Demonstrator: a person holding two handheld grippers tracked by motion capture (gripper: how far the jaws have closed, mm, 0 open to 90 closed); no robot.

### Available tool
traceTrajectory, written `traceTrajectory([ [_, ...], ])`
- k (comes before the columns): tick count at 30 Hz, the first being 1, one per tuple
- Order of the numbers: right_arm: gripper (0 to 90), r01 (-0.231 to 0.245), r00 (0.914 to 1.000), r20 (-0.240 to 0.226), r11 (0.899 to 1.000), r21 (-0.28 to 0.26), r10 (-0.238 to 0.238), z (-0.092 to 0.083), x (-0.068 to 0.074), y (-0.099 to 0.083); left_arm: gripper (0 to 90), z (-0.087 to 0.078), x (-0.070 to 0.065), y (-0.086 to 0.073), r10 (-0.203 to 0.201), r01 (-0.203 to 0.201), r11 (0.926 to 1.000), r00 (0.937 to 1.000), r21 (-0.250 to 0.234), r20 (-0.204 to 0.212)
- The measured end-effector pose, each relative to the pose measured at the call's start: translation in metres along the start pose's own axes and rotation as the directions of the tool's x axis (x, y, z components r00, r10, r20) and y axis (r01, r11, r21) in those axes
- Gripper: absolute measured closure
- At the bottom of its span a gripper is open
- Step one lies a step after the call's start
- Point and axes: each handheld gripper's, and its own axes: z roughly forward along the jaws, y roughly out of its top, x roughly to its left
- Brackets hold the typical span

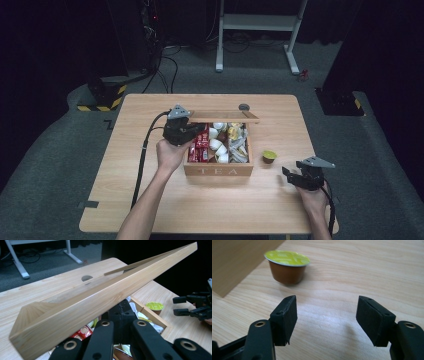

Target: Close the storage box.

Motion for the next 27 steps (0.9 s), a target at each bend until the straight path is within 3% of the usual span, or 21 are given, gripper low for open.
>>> traceTrajectory([
  [7,30.7,0.01,0.997,0.076,0.997,0.071,-0.015,0.006,0.0,-0.005,90.0,0.0,-0.001,-0.003,0.005,-0.005,0.9999,1.0,0.009,0.002],
  [12,25.9,-0.01,0.9974,0.072,0.997,0.078,0.004,0.006,-0.002,-0.005,90.0,-0.001,-0.002,-0.008,0.0,0.0,1.0,1.0,-0.005,0.009],
  [27,25.9,-0.007,0.9972,0.075,0.997,0.078,0.001,0.006,-0.002,-0.006,90.0,-0.002,-0.007,-0.028,-0.012,0.012,0.9999,0.9991,0.008,0.041],
])
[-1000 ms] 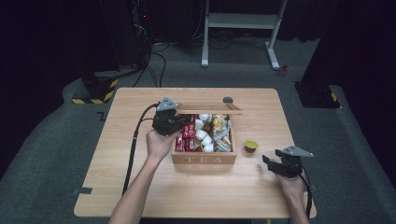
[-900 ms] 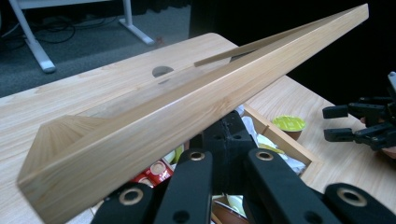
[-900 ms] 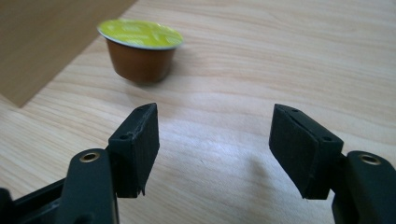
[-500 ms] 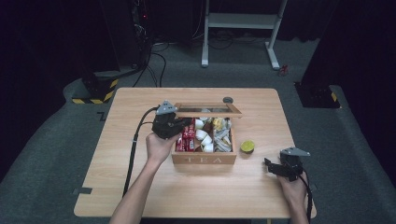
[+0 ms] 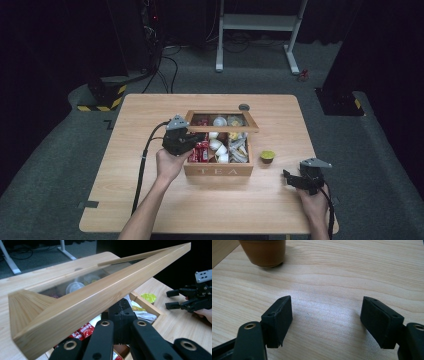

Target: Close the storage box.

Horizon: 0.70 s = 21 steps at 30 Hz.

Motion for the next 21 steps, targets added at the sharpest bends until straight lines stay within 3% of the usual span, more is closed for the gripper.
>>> traceTrajectory([
  [5,26.0,0.001,1.0,0.001,1.0,0.0,-0.001,0.0,0.0,0.0,90.0,0.0,0.0,-0.008,0.002,-0.002,1.0,0.9999,-0.001,0.017],
  [14,26.0,0.001,1.0,0.002,1.0,0.001,-0.001,0.0,0.0,0.0,90.0,0.0,-0.002,-0.016,-0.03,0.031,0.9994,0.999,-0.014,0.032],
  [21,25.9,0.0,1.0,0.002,1.0,0.002,0.0,0.0,0.0,0.0,90.0,0.001,-0.003,-0.022,-0.03,0.03,0.9995,0.9989,0.002,0.037],
])
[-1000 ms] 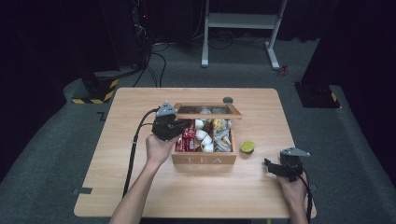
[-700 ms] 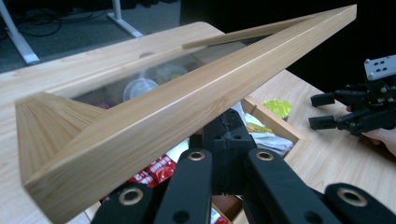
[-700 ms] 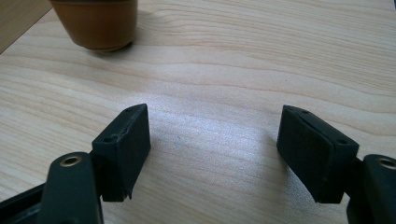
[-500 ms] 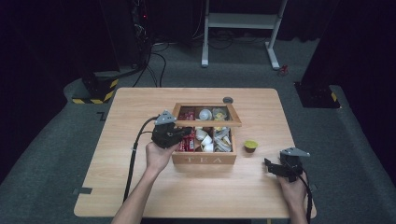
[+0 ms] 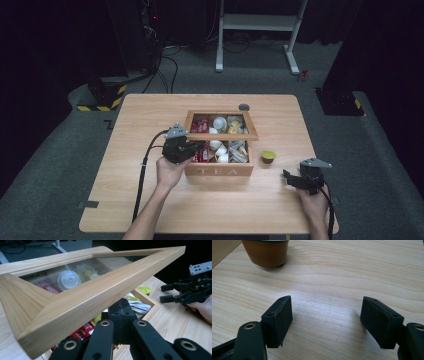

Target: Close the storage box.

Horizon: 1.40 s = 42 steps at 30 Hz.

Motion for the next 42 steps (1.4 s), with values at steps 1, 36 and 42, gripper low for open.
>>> traceTrajectory([
  [1,26.0,0.0,1.0,0.0,1.0,0.0,0.0,0.0,0.0,0.0,90.0,0.0,0.0,0.0,0.005,-0.005,1.0,1.0,0.003,0.0],
  [36,25.9,0.003,1.0,0.001,1.0,0.0,-0.003,0.0,0.0,0.0,90.0,0.009,-0.003,-0.039,-0.007,0.004,0.9969,0.9995,0.079,0.032],
  [42,25.9,0.002,1.0,0.001,1.0,0.0,-0.002,0.0,0.0,0.0,90.0,0.014,-0.009,-0.043,0.028,-0.03,0.9938,0.9993,0.107,0.024],
])
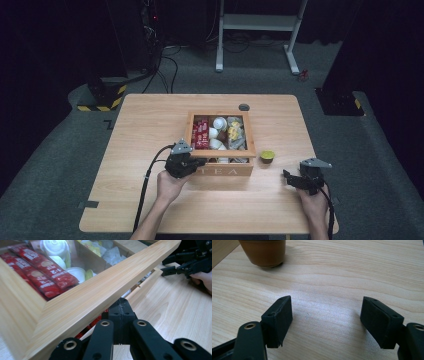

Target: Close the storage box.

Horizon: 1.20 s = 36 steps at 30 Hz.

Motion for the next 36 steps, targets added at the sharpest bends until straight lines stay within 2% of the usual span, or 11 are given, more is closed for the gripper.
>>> traceTrajectory([
  [20,26.0,0.0,1.0,0.0,1.0,0.0,0.0,0.0,0.0,0.0,90.0,0.007,0.002,-0.02,-0.035,0.036,0.9994,0.9992,-0.003,0.02],
  [30,25.9,0.004,1.0,0.0,1.0,-0.001,-0.004,0.0,0.0,0.0,90.0,0.01,0.0,-0.029,-0.033,0.033,0.9994,0.9993,0.012,0.017],
  [36,26.0,0.001,1.0,0.0,1.0,0.0,-0.001,0.0,0.0,0.0,90.0,0.006,-0.002,-0.031,-0.023,0.024,0.9997,0.9995,-0.005,0.019],
])
